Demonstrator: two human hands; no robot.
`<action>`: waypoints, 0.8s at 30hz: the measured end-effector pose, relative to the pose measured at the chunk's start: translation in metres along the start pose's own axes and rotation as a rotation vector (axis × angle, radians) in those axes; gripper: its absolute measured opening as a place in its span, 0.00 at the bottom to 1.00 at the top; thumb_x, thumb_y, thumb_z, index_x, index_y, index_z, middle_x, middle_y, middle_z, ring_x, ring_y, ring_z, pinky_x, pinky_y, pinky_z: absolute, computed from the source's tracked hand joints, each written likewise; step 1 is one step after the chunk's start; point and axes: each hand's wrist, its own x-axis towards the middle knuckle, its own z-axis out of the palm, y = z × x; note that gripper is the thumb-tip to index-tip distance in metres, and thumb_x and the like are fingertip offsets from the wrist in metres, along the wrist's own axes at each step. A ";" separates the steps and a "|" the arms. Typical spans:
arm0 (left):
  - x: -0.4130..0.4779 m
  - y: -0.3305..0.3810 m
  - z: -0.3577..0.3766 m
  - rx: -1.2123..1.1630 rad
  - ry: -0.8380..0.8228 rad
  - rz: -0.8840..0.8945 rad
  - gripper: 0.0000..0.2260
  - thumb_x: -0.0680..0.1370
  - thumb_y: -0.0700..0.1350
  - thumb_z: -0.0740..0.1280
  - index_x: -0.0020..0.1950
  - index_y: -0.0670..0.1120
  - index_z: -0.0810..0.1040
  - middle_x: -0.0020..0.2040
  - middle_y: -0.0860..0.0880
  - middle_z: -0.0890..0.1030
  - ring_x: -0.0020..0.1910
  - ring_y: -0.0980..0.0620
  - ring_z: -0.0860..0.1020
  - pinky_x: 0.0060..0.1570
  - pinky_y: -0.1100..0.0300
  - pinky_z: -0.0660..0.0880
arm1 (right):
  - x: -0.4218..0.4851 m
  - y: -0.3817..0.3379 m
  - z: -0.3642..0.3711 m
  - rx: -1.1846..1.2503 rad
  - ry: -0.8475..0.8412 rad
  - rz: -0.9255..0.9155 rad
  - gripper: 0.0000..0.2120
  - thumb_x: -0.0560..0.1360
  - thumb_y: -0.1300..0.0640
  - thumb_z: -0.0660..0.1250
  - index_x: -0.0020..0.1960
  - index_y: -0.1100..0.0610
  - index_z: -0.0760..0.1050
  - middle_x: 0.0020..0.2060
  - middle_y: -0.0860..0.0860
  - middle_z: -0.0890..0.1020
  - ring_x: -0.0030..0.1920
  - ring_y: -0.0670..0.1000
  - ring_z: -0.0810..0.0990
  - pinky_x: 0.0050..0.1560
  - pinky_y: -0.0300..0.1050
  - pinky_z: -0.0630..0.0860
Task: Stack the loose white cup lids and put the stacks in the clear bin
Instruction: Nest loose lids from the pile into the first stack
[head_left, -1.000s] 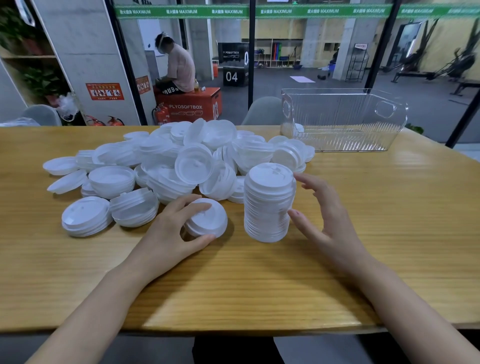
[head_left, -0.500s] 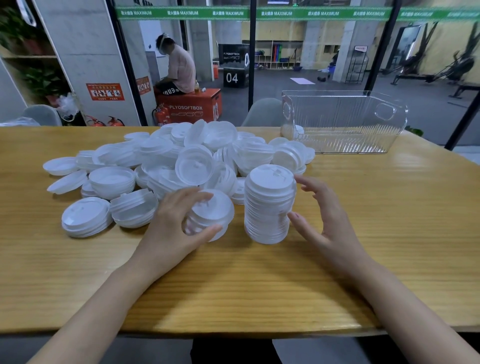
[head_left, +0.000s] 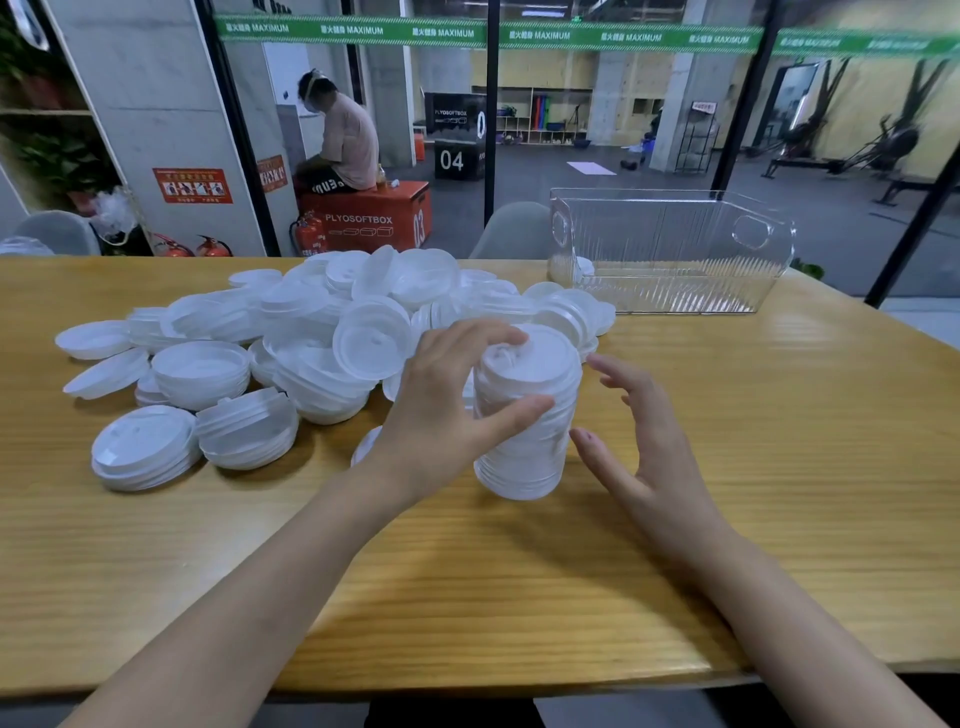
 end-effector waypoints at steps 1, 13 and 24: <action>0.000 -0.001 0.001 -0.002 -0.008 -0.006 0.23 0.70 0.64 0.68 0.60 0.54 0.77 0.59 0.63 0.76 0.62 0.64 0.68 0.62 0.72 0.62 | 0.000 0.000 0.000 -0.003 -0.001 0.002 0.25 0.78 0.47 0.63 0.72 0.51 0.65 0.67 0.38 0.70 0.68 0.45 0.70 0.68 0.43 0.65; 0.002 -0.001 0.000 0.002 -0.087 -0.046 0.24 0.69 0.66 0.66 0.62 0.59 0.73 0.61 0.67 0.73 0.63 0.65 0.67 0.61 0.75 0.60 | -0.001 -0.002 0.001 -0.015 -0.032 -0.001 0.25 0.78 0.46 0.63 0.73 0.53 0.65 0.67 0.44 0.71 0.67 0.47 0.70 0.68 0.48 0.67; -0.056 -0.047 -0.042 0.190 -0.108 -0.179 0.26 0.67 0.67 0.67 0.63 0.63 0.70 0.60 0.69 0.71 0.61 0.65 0.68 0.59 0.78 0.59 | -0.002 -0.002 0.000 -0.014 -0.051 0.029 0.26 0.78 0.44 0.62 0.73 0.50 0.63 0.68 0.42 0.71 0.68 0.47 0.70 0.69 0.48 0.66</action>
